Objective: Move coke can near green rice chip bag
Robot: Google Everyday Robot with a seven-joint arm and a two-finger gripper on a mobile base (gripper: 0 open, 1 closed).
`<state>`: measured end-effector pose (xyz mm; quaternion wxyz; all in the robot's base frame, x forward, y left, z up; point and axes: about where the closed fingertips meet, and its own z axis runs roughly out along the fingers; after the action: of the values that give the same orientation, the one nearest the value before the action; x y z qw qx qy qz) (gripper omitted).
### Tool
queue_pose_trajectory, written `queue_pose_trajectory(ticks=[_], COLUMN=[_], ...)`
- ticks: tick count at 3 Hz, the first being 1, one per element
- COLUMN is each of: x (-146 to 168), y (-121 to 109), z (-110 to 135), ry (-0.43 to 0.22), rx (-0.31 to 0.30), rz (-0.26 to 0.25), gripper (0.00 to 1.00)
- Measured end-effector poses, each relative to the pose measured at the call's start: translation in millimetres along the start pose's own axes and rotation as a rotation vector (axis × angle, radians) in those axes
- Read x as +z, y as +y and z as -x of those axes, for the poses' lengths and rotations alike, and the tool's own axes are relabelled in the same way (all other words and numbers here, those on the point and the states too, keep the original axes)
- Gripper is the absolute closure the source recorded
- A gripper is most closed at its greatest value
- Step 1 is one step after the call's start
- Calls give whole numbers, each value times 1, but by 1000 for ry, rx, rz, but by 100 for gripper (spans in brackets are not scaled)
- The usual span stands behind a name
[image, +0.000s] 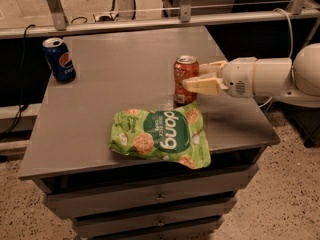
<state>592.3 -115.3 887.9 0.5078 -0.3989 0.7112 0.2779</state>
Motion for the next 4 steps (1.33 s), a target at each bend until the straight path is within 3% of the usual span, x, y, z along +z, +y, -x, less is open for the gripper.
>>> queue_pose_trajectory(ticks=[1,2,3,4], x=[-4,-14,-75,-99], y=[8,15,4,5], z=[2,7,55,81], ry=[-2,3,10,-6], rx=[1,-7,-42,-91], rz=[17,18,27,39], gripper=[1,0,0,0])
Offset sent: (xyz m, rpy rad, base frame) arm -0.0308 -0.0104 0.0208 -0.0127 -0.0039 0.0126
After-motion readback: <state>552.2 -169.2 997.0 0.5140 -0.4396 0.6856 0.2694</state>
